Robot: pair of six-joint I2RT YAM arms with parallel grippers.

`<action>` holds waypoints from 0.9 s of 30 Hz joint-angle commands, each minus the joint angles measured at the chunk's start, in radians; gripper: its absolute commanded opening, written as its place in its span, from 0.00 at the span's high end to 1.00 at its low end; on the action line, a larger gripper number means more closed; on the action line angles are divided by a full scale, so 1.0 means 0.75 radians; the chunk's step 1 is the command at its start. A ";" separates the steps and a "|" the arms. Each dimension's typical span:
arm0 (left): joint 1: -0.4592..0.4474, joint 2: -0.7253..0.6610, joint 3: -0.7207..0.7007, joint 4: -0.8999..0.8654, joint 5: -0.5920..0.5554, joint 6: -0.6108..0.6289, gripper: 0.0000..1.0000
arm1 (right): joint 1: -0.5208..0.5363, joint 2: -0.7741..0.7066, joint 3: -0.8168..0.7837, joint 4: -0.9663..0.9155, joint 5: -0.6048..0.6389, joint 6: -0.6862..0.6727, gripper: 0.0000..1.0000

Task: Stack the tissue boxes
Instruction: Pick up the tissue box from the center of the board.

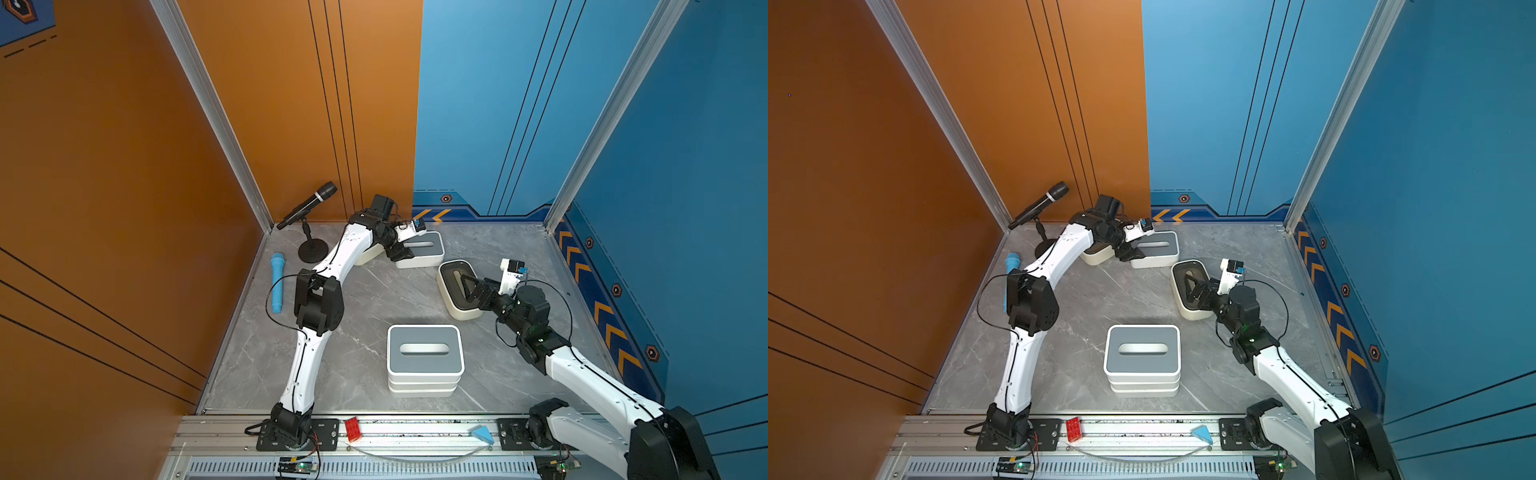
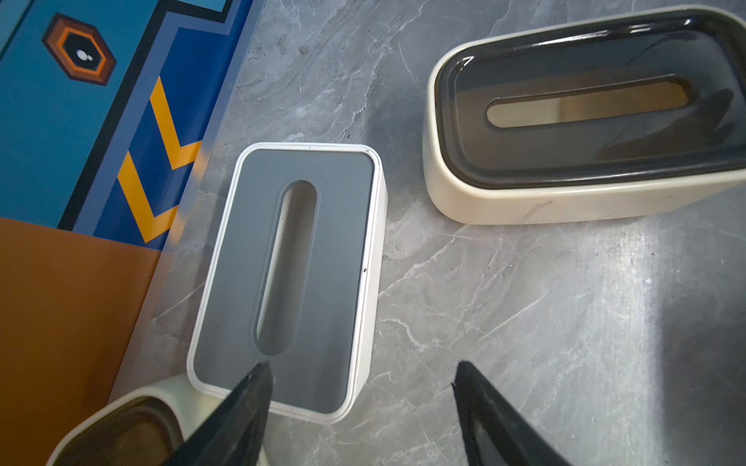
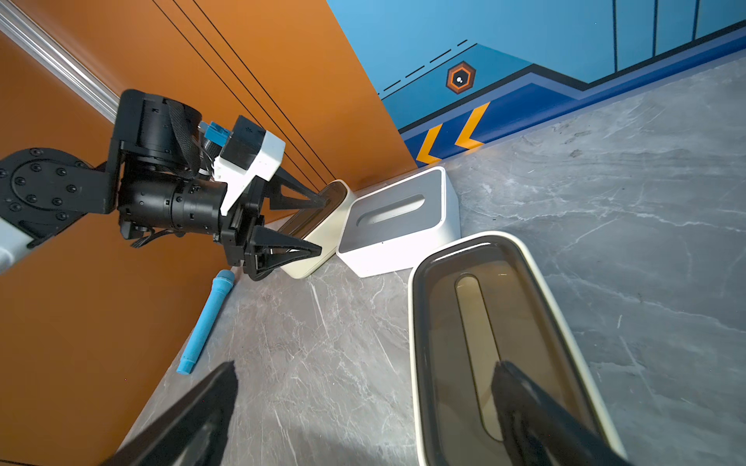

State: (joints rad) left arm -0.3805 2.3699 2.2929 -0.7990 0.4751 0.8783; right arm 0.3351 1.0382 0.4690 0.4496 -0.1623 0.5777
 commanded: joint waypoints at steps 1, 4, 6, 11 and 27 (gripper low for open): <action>-0.008 0.052 0.010 0.007 0.049 0.033 0.26 | 0.006 0.001 -0.024 0.103 0.015 0.025 0.00; -0.010 0.083 0.016 0.065 0.015 -0.027 0.26 | 0.006 0.000 -0.024 0.100 0.018 0.018 0.00; -0.012 0.097 0.021 0.110 0.018 -0.059 0.26 | 0.008 0.003 -0.022 0.096 0.016 0.017 0.00; -0.023 0.160 0.071 0.168 -0.015 -0.116 0.26 | 0.006 0.029 -0.013 0.098 0.003 0.012 0.00; -0.032 0.253 0.086 0.241 -0.047 -0.204 0.25 | 0.007 0.042 0.001 0.100 -0.036 0.007 0.00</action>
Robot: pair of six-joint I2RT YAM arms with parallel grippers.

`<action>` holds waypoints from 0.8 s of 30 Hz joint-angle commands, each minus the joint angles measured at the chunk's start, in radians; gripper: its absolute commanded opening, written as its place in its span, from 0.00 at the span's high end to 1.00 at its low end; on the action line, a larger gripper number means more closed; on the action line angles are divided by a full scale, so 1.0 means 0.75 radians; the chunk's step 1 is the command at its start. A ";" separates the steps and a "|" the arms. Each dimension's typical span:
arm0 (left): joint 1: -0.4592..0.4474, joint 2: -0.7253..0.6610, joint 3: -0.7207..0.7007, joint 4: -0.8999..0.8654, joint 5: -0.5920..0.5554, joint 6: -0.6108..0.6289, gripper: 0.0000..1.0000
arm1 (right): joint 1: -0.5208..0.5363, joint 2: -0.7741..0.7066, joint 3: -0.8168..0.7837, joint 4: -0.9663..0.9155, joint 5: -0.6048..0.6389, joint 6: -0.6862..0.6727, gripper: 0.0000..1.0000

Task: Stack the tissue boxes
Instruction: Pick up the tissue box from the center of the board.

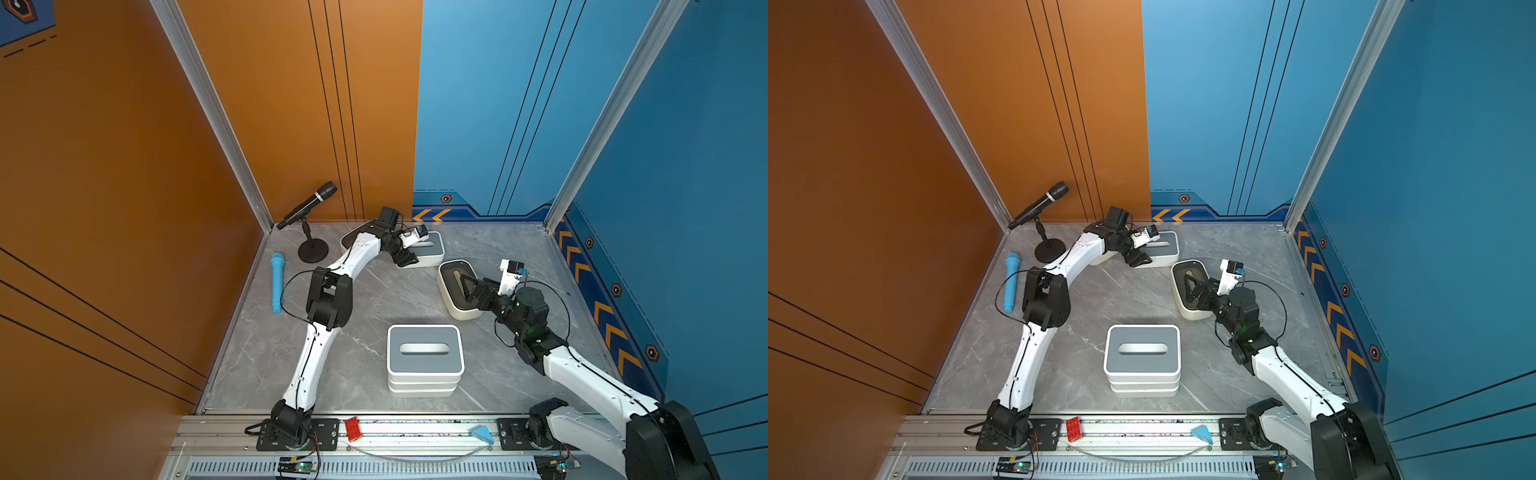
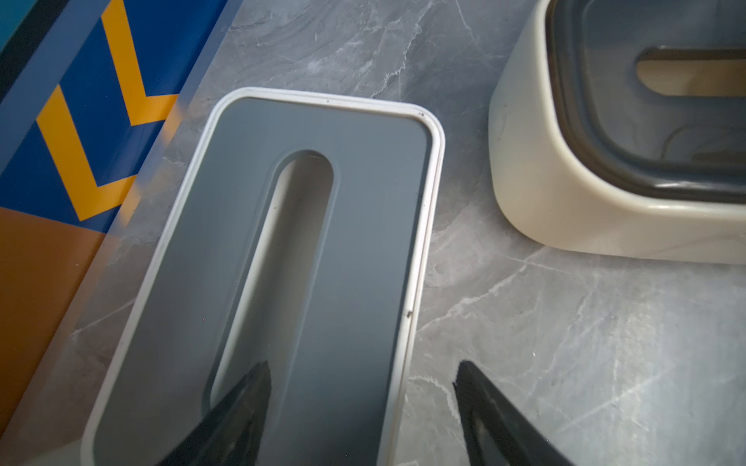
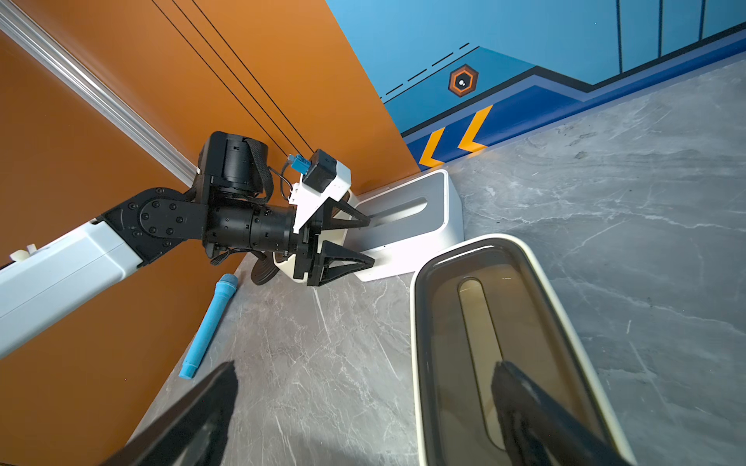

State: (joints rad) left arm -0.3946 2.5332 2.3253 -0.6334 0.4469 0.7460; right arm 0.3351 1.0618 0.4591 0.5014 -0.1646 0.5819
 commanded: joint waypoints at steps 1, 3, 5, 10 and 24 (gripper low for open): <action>-0.015 0.036 0.043 0.020 -0.005 -0.027 0.26 | 0.007 0.014 0.013 0.031 -0.033 0.001 0.00; -0.020 0.047 0.045 0.022 -0.003 -0.027 0.26 | 0.007 0.018 0.018 0.031 -0.036 0.002 0.00; -0.024 0.054 0.048 0.030 -0.011 -0.033 0.27 | 0.008 0.019 0.018 0.032 -0.044 0.003 0.00; -0.030 0.062 0.049 0.033 -0.012 -0.033 0.28 | 0.010 0.017 0.020 0.029 -0.052 0.003 0.00; -0.048 0.099 0.084 0.140 0.006 -0.170 0.41 | 0.009 0.017 0.027 0.022 -0.062 -0.001 0.00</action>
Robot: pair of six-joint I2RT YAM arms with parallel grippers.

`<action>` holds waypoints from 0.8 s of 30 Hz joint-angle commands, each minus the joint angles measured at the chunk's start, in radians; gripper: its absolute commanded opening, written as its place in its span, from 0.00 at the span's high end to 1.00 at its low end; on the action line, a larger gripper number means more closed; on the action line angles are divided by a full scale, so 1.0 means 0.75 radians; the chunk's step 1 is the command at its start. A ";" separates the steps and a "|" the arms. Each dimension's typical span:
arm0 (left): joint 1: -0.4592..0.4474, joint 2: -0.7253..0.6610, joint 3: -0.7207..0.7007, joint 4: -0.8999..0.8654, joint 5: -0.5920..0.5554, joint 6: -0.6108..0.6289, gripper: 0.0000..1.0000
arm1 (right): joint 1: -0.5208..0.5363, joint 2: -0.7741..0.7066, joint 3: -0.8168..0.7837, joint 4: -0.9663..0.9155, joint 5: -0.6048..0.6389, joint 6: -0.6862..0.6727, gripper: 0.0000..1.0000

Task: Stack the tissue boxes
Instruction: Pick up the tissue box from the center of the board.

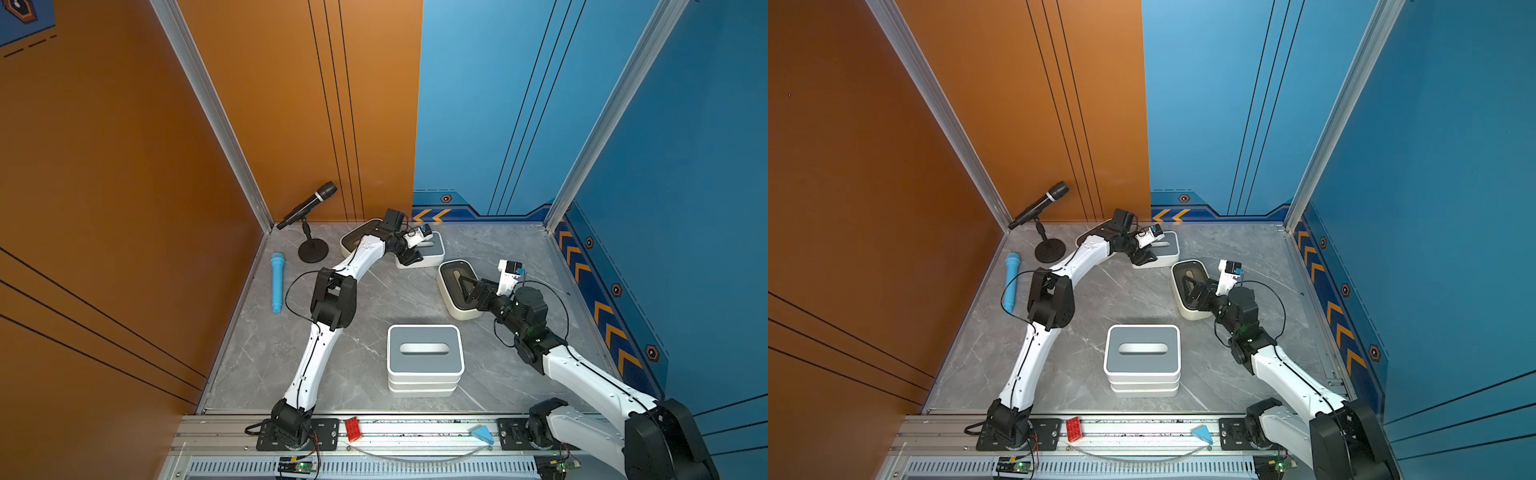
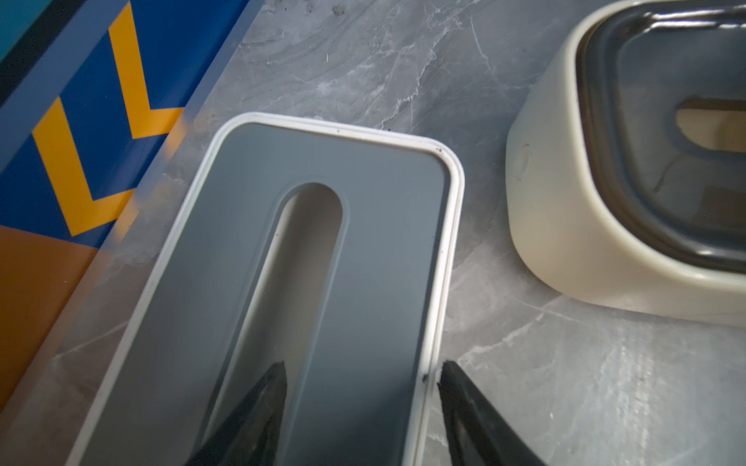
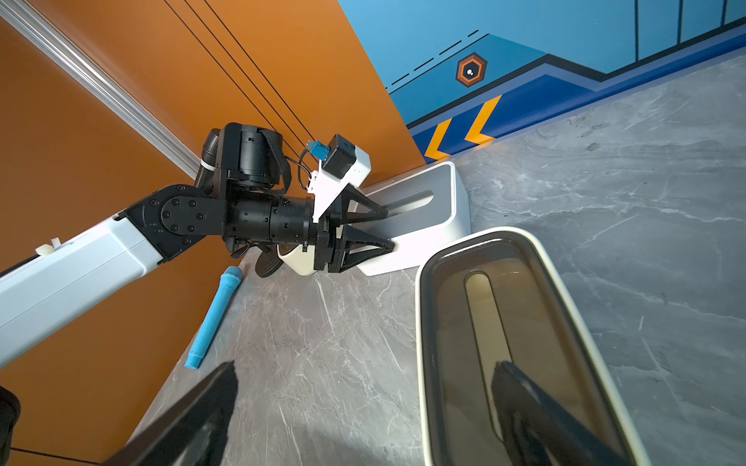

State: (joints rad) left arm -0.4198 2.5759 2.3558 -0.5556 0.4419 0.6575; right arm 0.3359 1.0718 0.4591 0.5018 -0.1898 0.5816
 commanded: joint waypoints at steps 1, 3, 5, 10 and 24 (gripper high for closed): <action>-0.015 0.043 0.045 0.043 0.011 -0.060 0.43 | 0.008 0.003 0.026 0.020 -0.029 -0.001 0.00; -0.018 0.049 0.050 0.053 0.008 -0.079 0.47 | 0.008 0.000 0.027 0.018 -0.029 -0.002 0.00; -0.021 0.052 0.050 0.058 0.005 -0.083 0.50 | 0.008 -0.005 0.026 0.014 -0.029 -0.002 0.00; -0.025 0.059 0.049 0.075 0.003 -0.107 0.51 | 0.008 -0.008 0.026 0.012 -0.029 -0.004 0.00; -0.019 0.079 0.050 0.129 -0.022 -0.185 0.34 | 0.010 -0.016 0.028 0.010 -0.043 -0.005 0.00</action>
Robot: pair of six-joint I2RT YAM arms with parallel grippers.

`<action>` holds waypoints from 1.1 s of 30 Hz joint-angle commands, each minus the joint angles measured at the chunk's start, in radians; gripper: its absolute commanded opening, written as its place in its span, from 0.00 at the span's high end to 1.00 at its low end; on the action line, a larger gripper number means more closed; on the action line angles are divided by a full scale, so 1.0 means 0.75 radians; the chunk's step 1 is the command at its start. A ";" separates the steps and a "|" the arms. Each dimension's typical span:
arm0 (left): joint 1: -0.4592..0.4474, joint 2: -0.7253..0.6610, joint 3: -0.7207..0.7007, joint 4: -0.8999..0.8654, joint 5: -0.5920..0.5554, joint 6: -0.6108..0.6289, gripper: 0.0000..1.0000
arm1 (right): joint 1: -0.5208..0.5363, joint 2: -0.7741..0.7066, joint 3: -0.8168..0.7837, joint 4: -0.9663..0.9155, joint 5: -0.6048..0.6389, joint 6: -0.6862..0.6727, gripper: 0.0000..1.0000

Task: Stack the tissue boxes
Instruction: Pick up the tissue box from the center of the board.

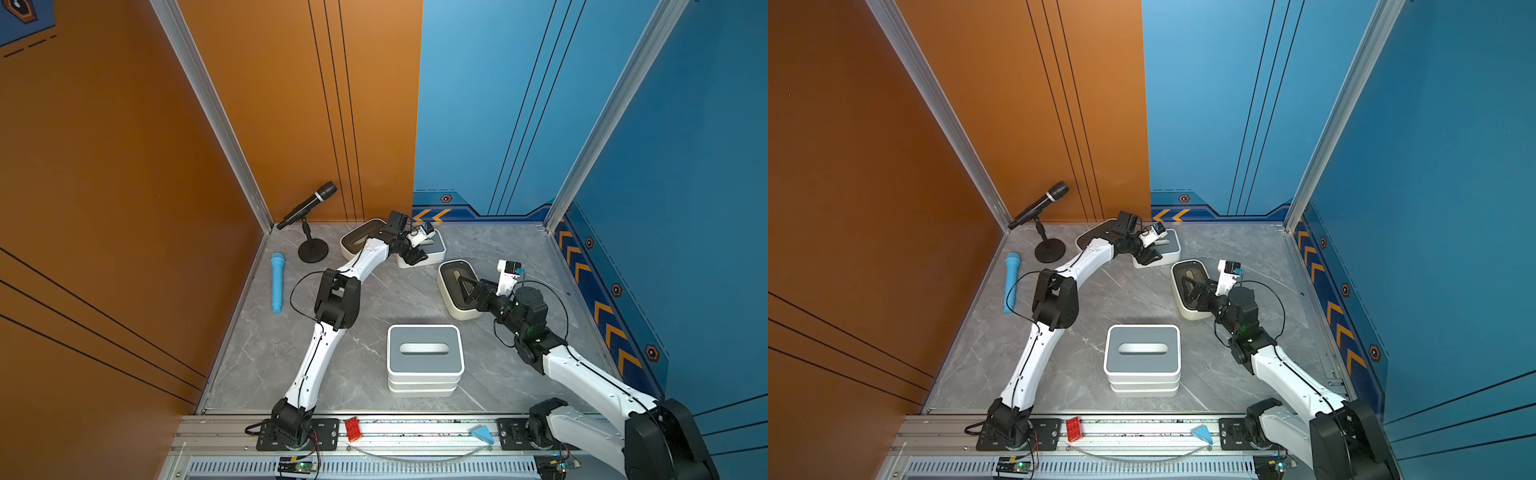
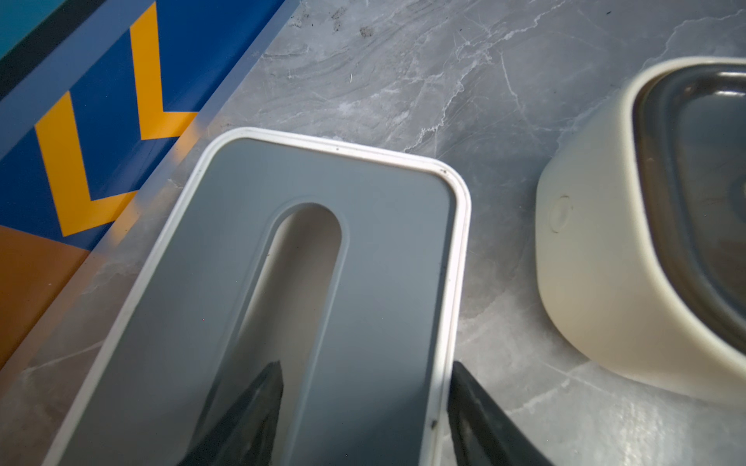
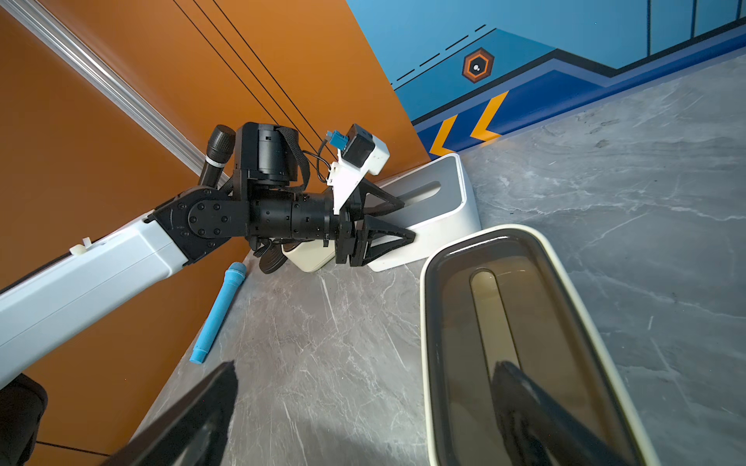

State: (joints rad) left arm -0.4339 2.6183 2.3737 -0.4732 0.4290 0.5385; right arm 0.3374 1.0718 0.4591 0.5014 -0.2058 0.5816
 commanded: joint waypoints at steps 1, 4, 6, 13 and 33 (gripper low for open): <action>0.001 0.023 0.023 0.016 -0.002 -0.024 0.35 | 0.009 -0.016 0.027 0.012 -0.022 -0.005 0.00; 0.000 0.023 0.021 0.002 0.023 -0.022 0.40 | 0.008 -0.016 0.028 0.012 -0.022 -0.005 0.00; -0.001 0.023 0.022 0.001 0.036 -0.024 0.44 | 0.008 -0.016 0.028 0.013 -0.023 -0.004 0.00; -0.010 0.027 0.020 -0.007 0.040 -0.015 0.48 | 0.008 -0.016 0.028 0.012 -0.022 -0.006 0.00; -0.048 -0.088 0.041 0.066 -0.010 -0.333 0.66 | 0.010 0.001 0.022 0.019 -0.010 -0.007 0.00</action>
State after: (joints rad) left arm -0.4587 2.6167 2.3852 -0.4507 0.4191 0.3500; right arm 0.3405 1.0718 0.4591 0.5018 -0.2085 0.5812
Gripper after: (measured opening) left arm 0.499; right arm 0.995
